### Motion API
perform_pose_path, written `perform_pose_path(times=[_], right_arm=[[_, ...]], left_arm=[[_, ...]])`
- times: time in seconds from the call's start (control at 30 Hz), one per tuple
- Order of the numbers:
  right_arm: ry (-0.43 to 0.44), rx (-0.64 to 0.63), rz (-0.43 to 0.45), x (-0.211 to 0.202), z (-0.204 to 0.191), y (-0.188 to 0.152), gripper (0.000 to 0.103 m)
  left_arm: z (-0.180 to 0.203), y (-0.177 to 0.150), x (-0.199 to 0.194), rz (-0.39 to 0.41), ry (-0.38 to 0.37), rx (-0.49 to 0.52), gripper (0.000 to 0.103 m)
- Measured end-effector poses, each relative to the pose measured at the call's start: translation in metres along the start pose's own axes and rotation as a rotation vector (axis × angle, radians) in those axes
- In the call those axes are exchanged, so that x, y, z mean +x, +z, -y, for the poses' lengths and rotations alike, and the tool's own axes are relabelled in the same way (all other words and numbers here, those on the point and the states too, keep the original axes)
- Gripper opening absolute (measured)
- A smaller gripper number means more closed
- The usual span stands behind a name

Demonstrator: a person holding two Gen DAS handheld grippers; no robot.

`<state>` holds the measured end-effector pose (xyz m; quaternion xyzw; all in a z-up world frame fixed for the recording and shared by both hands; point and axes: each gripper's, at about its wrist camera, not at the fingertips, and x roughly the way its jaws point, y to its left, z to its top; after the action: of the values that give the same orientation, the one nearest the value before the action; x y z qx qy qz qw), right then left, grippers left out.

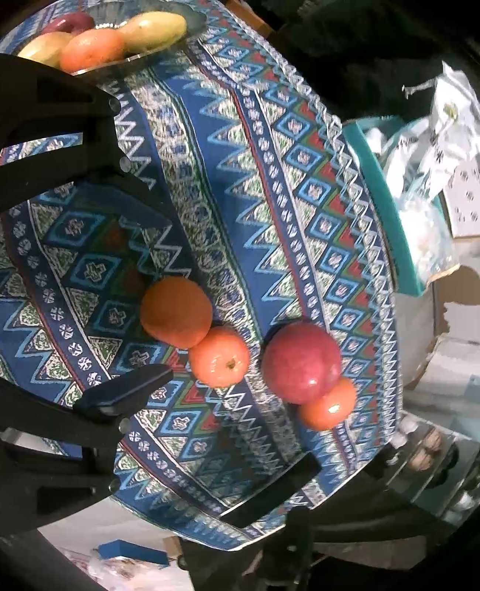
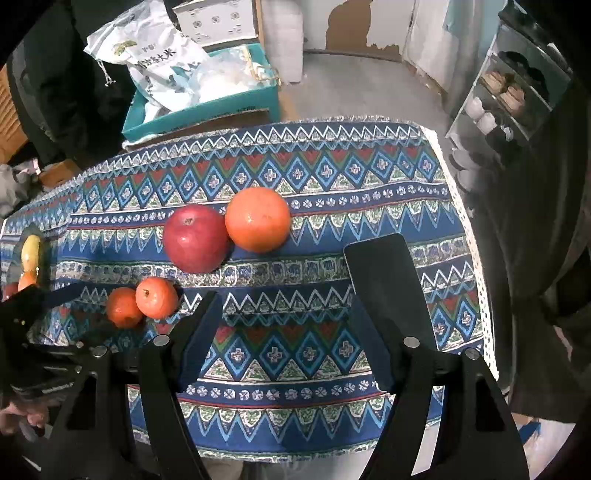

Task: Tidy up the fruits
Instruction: 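Move left gripper to a dark orange while right gripper approaches a large orange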

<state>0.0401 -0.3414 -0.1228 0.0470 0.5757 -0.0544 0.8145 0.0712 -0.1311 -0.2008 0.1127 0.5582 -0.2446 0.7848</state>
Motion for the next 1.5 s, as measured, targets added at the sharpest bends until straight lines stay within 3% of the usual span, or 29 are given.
perform_pose_path(times=[0.2, 0.5, 0.63, 1.07, 1.5], right_arm=[[0.002, -0.014, -0.017, 0.008, -0.004, 0.000, 0.073], [0.004, -0.014, -0.041, 0.023, 0.000, 0.002, 0.073], [0.001, -0.010, -0.056, 0.032, 0.003, 0.004, 0.073], [0.014, -0.017, -0.078, 0.050, 0.003, 0.007, 0.073], [0.116, -0.026, -0.083, 0.078, 0.000, 0.043, 0.073]], left_arm=[[0.002, -0.001, 0.019, -0.029, -0.009, 0.014, 0.077], [-0.001, 0.003, 0.030, -0.043, -0.029, 0.001, 0.066], [0.003, 0.004, 0.031, -0.044, -0.066, 0.017, 0.048], [-0.007, 0.006, 0.019, 0.001, -0.076, -0.004, 0.046], [-0.033, 0.027, 0.002, 0.060, -0.048, -0.092, 0.046]])
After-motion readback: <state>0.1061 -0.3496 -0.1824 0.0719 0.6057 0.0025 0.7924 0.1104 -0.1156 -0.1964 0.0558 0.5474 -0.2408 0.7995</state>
